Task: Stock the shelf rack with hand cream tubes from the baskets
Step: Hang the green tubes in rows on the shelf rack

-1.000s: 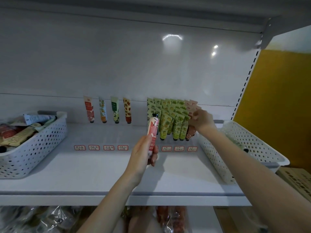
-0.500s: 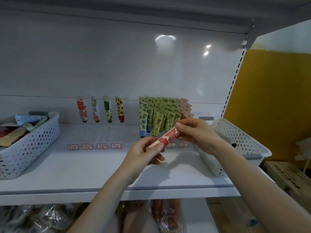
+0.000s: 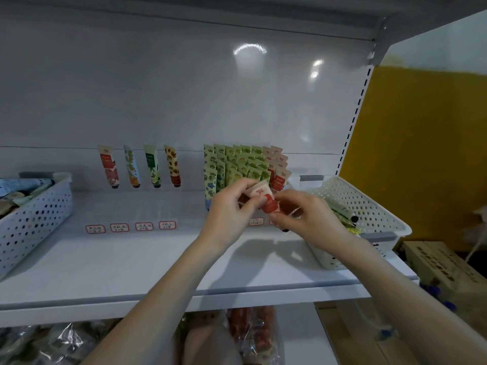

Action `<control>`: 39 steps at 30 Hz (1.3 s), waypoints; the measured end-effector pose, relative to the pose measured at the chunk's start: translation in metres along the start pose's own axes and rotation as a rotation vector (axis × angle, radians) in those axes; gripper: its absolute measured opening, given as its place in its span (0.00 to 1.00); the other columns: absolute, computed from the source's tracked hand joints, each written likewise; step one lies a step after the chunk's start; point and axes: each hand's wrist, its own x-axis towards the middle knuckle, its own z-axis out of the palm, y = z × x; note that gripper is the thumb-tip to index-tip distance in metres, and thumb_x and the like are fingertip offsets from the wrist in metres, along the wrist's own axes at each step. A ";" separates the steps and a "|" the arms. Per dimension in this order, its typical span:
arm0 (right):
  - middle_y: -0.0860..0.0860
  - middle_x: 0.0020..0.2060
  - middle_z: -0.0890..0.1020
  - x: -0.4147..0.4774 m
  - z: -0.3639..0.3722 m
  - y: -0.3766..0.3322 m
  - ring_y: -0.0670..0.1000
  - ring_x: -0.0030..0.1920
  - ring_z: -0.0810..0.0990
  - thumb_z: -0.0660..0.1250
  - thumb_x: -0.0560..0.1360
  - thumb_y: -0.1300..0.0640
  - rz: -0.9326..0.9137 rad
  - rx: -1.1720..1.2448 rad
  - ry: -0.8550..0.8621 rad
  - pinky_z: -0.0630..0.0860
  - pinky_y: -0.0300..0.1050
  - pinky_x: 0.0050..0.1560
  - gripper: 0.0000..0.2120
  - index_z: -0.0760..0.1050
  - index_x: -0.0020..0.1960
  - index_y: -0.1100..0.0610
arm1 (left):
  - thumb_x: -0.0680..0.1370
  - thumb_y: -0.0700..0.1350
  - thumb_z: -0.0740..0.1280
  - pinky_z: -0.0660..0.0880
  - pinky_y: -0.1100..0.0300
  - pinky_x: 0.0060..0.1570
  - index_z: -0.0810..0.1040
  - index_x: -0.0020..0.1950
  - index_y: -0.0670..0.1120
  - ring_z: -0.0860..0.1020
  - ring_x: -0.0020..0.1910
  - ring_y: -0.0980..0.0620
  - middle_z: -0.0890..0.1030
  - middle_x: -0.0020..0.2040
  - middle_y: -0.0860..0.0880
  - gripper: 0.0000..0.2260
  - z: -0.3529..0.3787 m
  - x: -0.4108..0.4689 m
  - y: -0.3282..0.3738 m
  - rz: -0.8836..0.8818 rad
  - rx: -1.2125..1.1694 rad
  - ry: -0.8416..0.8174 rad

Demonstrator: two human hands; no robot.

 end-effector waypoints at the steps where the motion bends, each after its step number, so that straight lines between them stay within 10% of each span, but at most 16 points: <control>1: 0.47 0.39 0.82 0.001 -0.003 0.002 0.45 0.37 0.81 0.71 0.72 0.54 0.045 0.028 0.008 0.78 0.41 0.41 0.09 0.78 0.51 0.52 | 0.75 0.38 0.68 0.70 0.71 0.42 0.76 0.49 0.51 0.75 0.41 0.63 0.77 0.42 0.59 0.08 0.005 0.003 -0.002 -0.008 -0.018 0.022; 8: 0.48 0.37 0.80 0.038 -0.036 0.040 0.43 0.36 0.79 0.72 0.69 0.62 0.390 0.197 0.337 0.78 0.33 0.35 0.10 0.73 0.48 0.59 | 0.78 0.41 0.63 0.68 0.60 0.52 0.77 0.60 0.40 0.76 0.56 0.46 0.80 0.56 0.44 0.12 0.028 -0.016 -0.061 -0.076 0.430 -0.187; 12: 0.58 0.42 0.82 0.059 -0.035 0.062 0.54 0.38 0.83 0.74 0.68 0.60 0.506 0.220 0.397 0.82 0.52 0.44 0.18 0.71 0.54 0.62 | 0.78 0.46 0.62 0.70 0.56 0.51 0.79 0.50 0.42 0.75 0.50 0.46 0.79 0.49 0.47 0.10 0.036 -0.035 -0.096 -0.115 0.612 -0.305; 19: 0.51 0.36 0.79 0.084 -0.015 0.075 0.55 0.40 0.83 0.71 0.71 0.61 0.562 0.147 0.330 0.81 0.54 0.46 0.13 0.68 0.50 0.57 | 0.77 0.45 0.62 0.70 0.55 0.48 0.78 0.42 0.41 0.73 0.44 0.48 0.78 0.42 0.47 0.10 0.039 -0.040 -0.112 -0.118 0.604 -0.273; 23: 0.52 0.38 0.80 0.091 -0.008 0.075 0.50 0.35 0.80 0.69 0.72 0.61 0.524 0.095 0.325 0.76 0.35 0.33 0.11 0.68 0.48 0.56 | 0.77 0.45 0.62 0.71 0.55 0.47 0.77 0.41 0.42 0.73 0.42 0.49 0.77 0.40 0.48 0.09 0.041 -0.040 -0.116 -0.108 0.597 -0.259; 35: 0.58 0.46 0.82 0.094 0.007 0.079 0.58 0.47 0.81 0.65 0.75 0.56 0.502 -0.038 0.171 0.77 0.52 0.50 0.10 0.73 0.52 0.63 | 0.77 0.46 0.62 0.70 0.56 0.46 0.77 0.41 0.42 0.73 0.42 0.49 0.78 0.40 0.48 0.10 0.042 -0.042 -0.120 -0.092 0.617 -0.228; 39: 0.62 0.46 0.82 0.095 0.009 0.076 0.59 0.47 0.80 0.66 0.75 0.58 0.494 -0.125 0.084 0.73 0.45 0.40 0.08 0.73 0.44 0.64 | 0.77 0.46 0.62 0.70 0.56 0.47 0.78 0.42 0.42 0.73 0.43 0.50 0.78 0.41 0.48 0.10 0.042 -0.042 -0.120 -0.082 0.613 -0.220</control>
